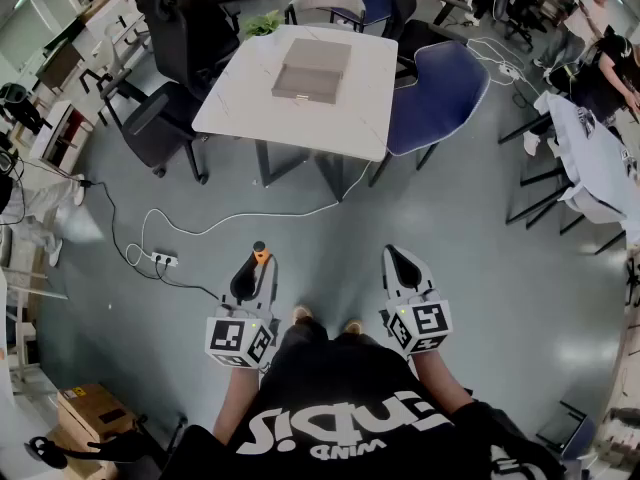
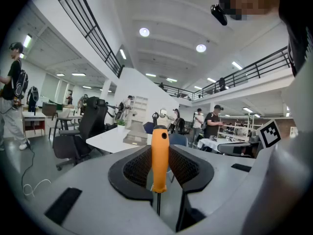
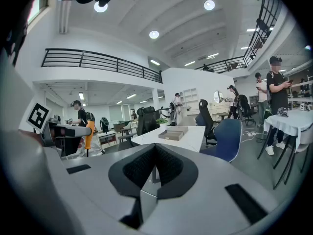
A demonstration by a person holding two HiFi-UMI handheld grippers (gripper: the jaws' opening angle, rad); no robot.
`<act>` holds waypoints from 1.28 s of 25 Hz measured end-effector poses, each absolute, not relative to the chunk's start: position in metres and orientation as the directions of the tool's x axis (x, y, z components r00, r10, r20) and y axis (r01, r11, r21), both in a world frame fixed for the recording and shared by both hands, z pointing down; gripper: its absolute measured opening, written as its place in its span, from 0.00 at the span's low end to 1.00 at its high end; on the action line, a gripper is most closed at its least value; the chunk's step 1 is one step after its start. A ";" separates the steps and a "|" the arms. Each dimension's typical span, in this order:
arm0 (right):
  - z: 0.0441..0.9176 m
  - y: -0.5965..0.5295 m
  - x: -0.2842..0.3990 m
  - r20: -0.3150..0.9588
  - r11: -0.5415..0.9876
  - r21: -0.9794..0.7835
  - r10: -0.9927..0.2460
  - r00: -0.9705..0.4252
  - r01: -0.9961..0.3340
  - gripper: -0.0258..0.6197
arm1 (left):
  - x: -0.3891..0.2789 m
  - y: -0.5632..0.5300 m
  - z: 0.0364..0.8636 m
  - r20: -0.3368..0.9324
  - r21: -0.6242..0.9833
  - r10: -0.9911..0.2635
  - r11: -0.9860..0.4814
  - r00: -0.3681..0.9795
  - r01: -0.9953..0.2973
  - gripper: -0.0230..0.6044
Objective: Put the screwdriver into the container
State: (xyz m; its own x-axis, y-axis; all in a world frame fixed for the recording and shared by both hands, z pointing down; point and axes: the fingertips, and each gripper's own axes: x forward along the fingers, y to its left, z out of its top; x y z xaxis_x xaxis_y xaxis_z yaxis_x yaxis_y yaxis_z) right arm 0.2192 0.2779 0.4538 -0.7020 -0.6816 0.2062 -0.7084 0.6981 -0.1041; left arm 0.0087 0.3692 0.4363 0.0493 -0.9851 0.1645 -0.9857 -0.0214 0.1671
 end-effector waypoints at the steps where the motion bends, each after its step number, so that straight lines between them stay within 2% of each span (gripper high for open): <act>1: 0.454 0.276 0.218 0.207 0.699 -0.104 -0.681 -0.702 -0.708 0.06 | 0.007 0.368 0.437 0.165 0.167 -0.985 -0.021 0.049 -0.986 0.22; 12: 0.462 0.273 0.200 0.227 0.699 -0.101 -0.677 -0.700 -0.708 0.06 | -0.010 0.359 0.442 0.177 0.168 -0.982 -0.033 0.063 -0.985 0.22; 32: 0.467 0.256 0.147 0.214 0.589 -0.087 -0.776 -0.593 -0.803 0.06 | -0.072 0.309 0.444 0.162 0.121 -0.961 -0.208 0.226 -0.971 0.22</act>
